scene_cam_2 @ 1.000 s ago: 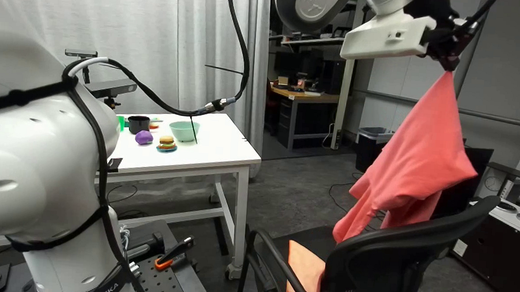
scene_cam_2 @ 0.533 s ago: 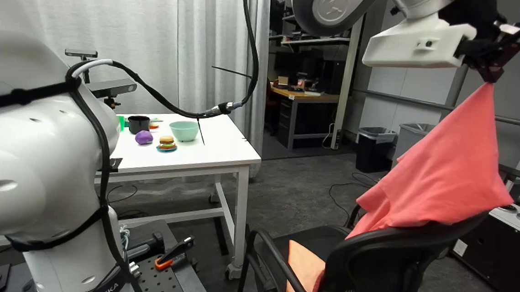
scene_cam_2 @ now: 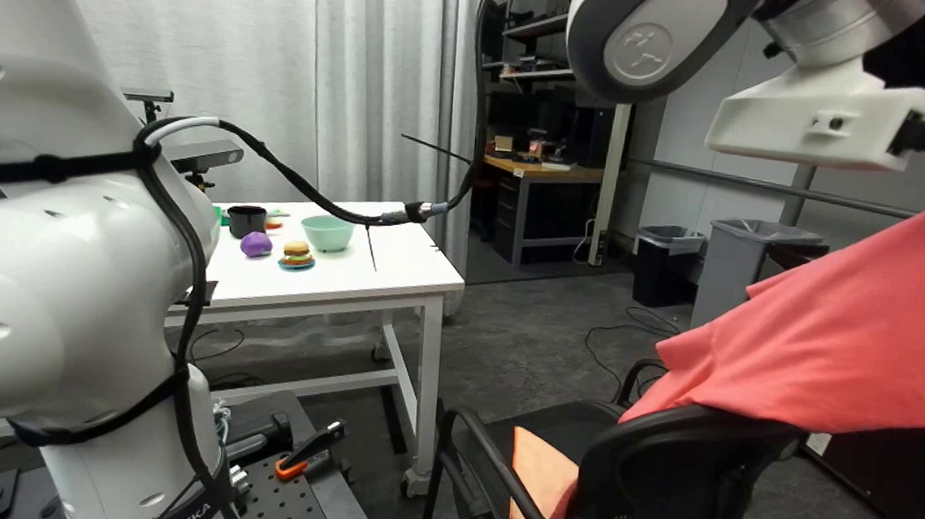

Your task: Put the orange cloth on the chair head rest

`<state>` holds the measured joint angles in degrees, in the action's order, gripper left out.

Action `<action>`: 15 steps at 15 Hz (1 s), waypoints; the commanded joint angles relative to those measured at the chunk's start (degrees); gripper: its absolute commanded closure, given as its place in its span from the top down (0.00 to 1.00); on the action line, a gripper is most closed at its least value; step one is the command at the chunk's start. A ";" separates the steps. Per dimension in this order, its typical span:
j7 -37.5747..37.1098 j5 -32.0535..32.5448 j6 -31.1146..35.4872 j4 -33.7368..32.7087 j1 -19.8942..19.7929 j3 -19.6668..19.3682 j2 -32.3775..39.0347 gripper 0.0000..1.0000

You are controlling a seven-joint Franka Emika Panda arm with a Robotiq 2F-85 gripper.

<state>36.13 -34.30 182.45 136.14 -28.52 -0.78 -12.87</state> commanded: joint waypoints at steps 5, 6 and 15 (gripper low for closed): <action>-19.65 21.64 2.20 -1.77 2.14 -9.48 5.80 0.34; -20.34 22.96 1.49 -2.04 2.66 -10.05 5.81 0.41; -8.76 8.34 -12.73 -2.55 20.59 -16.90 -1.87 1.00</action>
<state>19.38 -18.05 176.98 134.32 -16.23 -12.43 -10.63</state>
